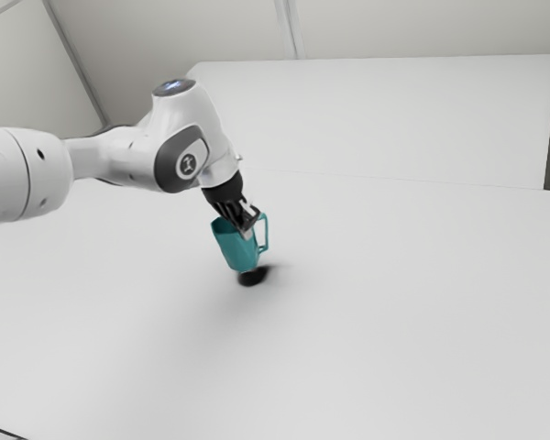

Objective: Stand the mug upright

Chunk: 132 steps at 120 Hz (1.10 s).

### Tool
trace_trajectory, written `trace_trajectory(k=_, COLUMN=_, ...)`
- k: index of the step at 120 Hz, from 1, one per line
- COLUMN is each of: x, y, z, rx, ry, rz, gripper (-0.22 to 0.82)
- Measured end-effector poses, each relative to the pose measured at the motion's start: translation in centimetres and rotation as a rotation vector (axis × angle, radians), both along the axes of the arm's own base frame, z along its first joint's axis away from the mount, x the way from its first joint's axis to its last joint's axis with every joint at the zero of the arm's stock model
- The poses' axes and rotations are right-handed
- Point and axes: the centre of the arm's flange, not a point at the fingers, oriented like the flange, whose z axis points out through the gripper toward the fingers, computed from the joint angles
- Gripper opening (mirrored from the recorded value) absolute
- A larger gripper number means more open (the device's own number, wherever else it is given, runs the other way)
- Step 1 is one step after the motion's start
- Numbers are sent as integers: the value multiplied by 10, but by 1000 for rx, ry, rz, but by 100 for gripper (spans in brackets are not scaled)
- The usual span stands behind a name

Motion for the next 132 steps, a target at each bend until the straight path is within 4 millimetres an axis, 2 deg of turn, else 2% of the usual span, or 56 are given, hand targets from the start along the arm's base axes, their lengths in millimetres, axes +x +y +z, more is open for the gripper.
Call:
trace_trajectory(k=62, x=-68, y=27, z=-27, rx=35, ry=-43, rz=0, gripper=-18)
trace_trajectory(k=114, x=-71, y=33, z=-45, rx=32, ry=-59, rz=13, gripper=-18)
trace_trajectory(k=132, x=-73, y=33, z=-34, rx=32, ry=-74, rz=11, gripper=15)
